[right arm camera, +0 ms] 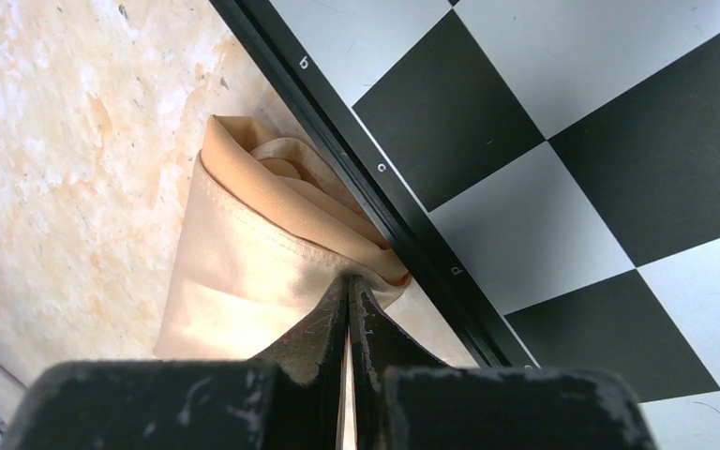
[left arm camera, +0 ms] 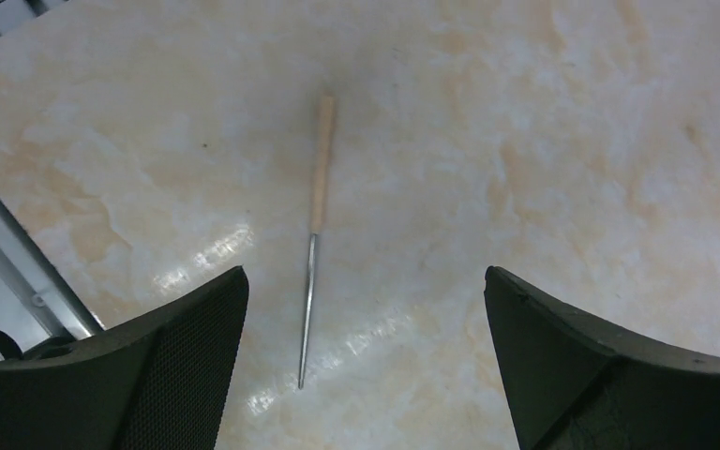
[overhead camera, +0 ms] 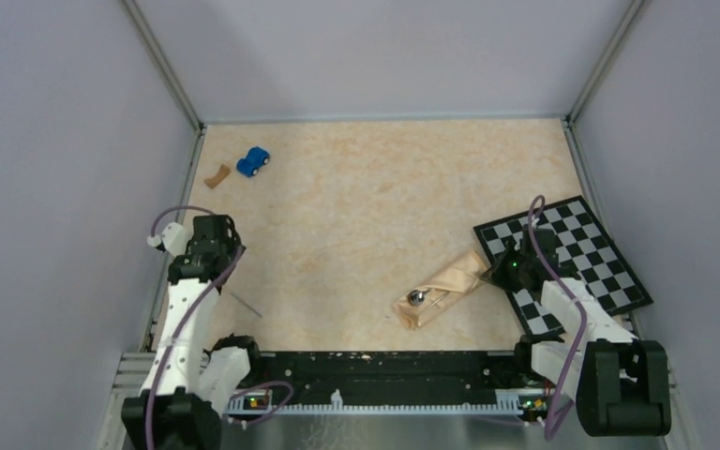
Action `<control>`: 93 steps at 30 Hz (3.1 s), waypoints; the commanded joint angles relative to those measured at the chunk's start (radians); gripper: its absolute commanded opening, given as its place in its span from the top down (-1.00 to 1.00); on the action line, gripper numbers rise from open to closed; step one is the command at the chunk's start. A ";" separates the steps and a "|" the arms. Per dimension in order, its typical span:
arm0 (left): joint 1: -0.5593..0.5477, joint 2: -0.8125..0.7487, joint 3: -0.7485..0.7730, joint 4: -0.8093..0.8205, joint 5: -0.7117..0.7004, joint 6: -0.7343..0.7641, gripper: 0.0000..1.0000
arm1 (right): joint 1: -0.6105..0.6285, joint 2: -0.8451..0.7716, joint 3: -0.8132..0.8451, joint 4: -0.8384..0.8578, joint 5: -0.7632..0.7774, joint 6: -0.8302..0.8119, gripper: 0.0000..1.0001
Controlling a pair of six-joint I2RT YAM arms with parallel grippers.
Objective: Fold the napkin into a case and place the utensils inside
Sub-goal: Pick up the utensils from the corner of the board, then insert the utensils into the folded napkin.
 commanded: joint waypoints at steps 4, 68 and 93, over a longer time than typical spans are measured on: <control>0.287 0.315 0.036 0.100 0.103 0.145 -0.97 | -0.004 -0.012 -0.002 0.016 -0.032 -0.016 1.00; -1.025 0.766 0.488 0.304 0.691 0.941 1.00 | -0.004 -0.033 -0.012 0.019 -0.006 -0.006 1.00; -1.112 1.257 0.877 0.216 0.696 0.844 1.00 | -0.005 -0.035 -0.019 0.026 -0.006 -0.003 1.00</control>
